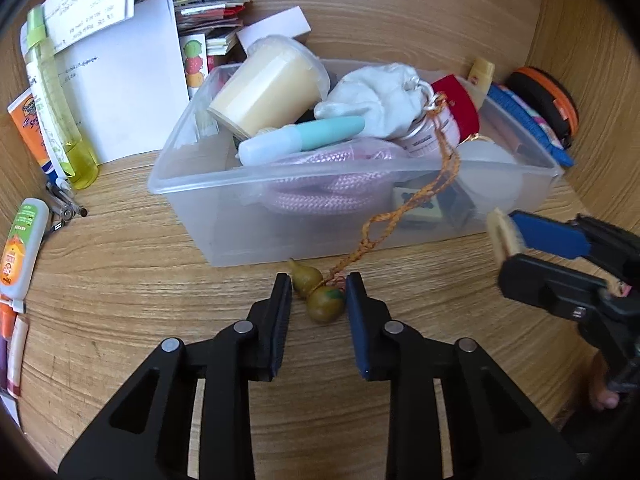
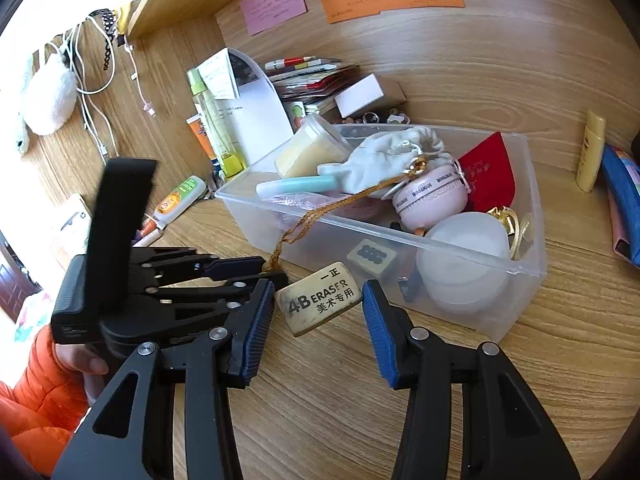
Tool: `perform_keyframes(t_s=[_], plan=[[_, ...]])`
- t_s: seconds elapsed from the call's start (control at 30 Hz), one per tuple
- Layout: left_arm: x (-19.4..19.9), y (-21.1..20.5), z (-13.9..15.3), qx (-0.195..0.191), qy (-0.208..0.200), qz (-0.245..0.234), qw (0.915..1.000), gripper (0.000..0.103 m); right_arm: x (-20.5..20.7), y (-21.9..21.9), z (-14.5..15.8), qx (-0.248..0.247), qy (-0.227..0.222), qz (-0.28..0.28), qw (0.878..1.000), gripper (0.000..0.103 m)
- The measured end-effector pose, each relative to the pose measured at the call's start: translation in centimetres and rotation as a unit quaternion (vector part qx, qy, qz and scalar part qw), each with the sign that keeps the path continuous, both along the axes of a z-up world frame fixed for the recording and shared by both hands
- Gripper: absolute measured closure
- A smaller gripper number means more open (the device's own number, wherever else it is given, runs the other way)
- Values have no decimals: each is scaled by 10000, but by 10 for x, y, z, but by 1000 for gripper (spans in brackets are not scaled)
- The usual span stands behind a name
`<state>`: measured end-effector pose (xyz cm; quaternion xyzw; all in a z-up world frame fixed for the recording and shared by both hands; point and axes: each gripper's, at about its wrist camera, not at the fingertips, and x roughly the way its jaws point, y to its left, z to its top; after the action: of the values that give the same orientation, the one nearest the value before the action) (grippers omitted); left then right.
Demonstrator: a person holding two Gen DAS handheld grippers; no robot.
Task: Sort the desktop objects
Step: 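Grasp the gourd-bead keychain with left tool while right grasps the beige eraser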
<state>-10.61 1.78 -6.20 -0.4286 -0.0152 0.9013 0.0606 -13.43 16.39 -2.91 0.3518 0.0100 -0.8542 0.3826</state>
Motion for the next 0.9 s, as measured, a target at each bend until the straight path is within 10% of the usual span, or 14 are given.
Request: perform_keyframes(t_s=[0.9], plan=[[15, -14, 0, 240, -39, -53, 9997, 78, -2, 1, -3, -3, -101, -72, 9999, 60]])
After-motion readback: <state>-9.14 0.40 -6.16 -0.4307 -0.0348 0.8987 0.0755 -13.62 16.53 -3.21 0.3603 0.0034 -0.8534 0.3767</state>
